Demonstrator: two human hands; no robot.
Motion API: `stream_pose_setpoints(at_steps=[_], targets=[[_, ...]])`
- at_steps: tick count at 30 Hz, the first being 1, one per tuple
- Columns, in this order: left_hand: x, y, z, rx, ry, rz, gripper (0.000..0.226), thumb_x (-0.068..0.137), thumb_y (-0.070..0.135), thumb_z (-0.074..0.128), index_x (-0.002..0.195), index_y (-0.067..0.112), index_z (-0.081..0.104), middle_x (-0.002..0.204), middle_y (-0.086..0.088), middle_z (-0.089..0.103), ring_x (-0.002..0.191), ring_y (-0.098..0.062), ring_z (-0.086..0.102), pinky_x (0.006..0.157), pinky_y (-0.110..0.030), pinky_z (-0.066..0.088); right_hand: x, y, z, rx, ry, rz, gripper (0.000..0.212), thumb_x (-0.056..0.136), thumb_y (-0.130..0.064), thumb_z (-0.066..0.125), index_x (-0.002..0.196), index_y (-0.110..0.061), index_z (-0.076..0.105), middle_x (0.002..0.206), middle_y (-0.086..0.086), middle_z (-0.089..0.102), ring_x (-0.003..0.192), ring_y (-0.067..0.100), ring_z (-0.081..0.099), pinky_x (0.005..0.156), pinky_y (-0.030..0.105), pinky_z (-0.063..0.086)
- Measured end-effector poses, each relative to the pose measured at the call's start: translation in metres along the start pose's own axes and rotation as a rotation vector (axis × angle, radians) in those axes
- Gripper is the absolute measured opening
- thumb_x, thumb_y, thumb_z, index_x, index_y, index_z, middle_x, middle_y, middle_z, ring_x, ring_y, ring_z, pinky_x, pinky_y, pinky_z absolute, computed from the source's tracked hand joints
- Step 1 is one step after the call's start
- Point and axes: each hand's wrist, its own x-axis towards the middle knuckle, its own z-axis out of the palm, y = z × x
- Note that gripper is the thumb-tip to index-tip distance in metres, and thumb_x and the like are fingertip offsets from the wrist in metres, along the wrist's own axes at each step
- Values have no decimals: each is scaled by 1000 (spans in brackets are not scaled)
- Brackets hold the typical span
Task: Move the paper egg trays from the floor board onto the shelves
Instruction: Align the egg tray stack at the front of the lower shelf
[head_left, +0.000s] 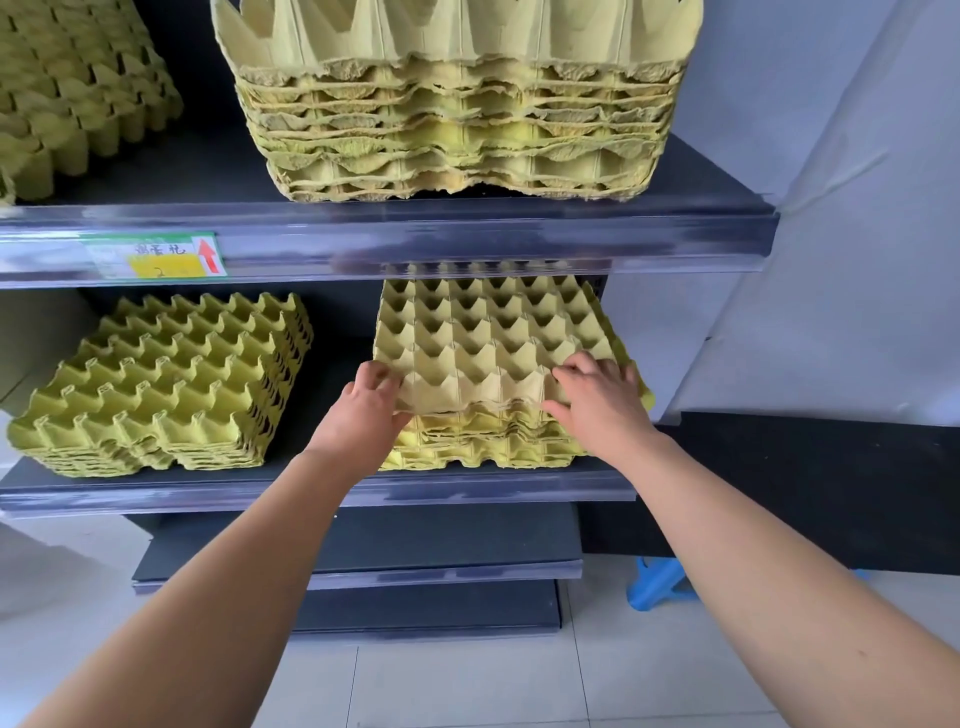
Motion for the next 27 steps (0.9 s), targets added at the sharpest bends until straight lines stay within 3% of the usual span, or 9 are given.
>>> stream_pose_setpoints(at_steps=[6, 10, 13, 15, 17, 19, 21, 24, 27], targets=[[4, -2, 3, 8, -27, 8, 47, 96, 30, 52, 135, 8, 42, 139, -5, 31, 120, -29, 41, 100, -37, 39, 2, 10, -3, 47, -51, -31, 49, 92, -52, 46, 130, -21, 51, 137, -2, 42, 120, 28, 45, 103, 47, 28], [4, -2, 8, 10, 0, 9, 52, 91, 35, 59, 132, 9, 42, 137, -3, 29, 113, -30, 44, 98, -39, 42, -2, 23, -4, 225, 31, -69, 46, 88, -40, 60, 129, -21, 53, 138, -4, 41, 118, 23, 49, 107, 43, 31], [5, -2, 12, 15, 23, -19, 51, 91, 37, 60, 130, 9, 44, 135, -3, 29, 109, -30, 45, 96, -40, 44, -7, 35, -1, 379, 139, 41, 58, 78, -42, 72, 129, -22, 54, 134, 6, 38, 122, 24, 44, 105, 38, 36], [7, -2, 13, 18, 55, -12, 49, 90, 36, 61, 127, 7, 47, 133, -4, 32, 106, -30, 47, 94, -41, 45, -12, 40, 1, 437, 108, 141, 67, 77, -47, 72, 135, -26, 47, 136, 10, 34, 126, 27, 38, 106, 38, 32], [9, -3, 13, -11, 84, -5, 47, 89, 33, 64, 126, 7, 50, 131, -4, 36, 106, -31, 49, 95, -40, 44, -17, 44, 2, 480, 38, 181, 70, 81, -48, 67, 141, -28, 38, 139, 10, 40, 121, 28, 45, 106, 42, 33], [9, -4, 14, -61, 87, -10, 49, 87, 30, 66, 126, 6, 50, 131, -4, 37, 106, -32, 51, 96, -42, 44, -20, 45, 1, 486, -13, 152, 65, 86, -45, 62, 142, -26, 34, 126, 5, 56, 92, 21, 57, 100, 45, 40], [10, -2, 16, -122, 60, -31, 52, 87, 28, 67, 127, 3, 47, 133, -6, 33, 106, -32, 53, 97, -42, 45, -19, 45, 2, 486, -31, 142, 59, 88, -42, 61, 139, -21, 38, 110, 1, 61, 76, 17, 55, 85, 38, 44], [11, 3, 18, -177, 68, -67, 51, 86, 25, 68, 124, 2, 44, 135, -9, 31, 102, -33, 55, 94, -42, 46, -15, 44, 3, 516, -13, 166, 51, 86, -36, 65, 129, -18, 45, 112, 3, 60, 75, 17, 54, 69, 31, 40], [12, 6, 17, -205, 121, -83, 49, 85, 23, 69, 124, 3, 45, 135, -10, 32, 101, -34, 56, 93, -44, 47, -13, 44, 2, 541, 39, 195, 45, 86, -32, 66, 125, -17, 50, 115, 5, 60, 81, 20, 58, 73, 34, 45]])
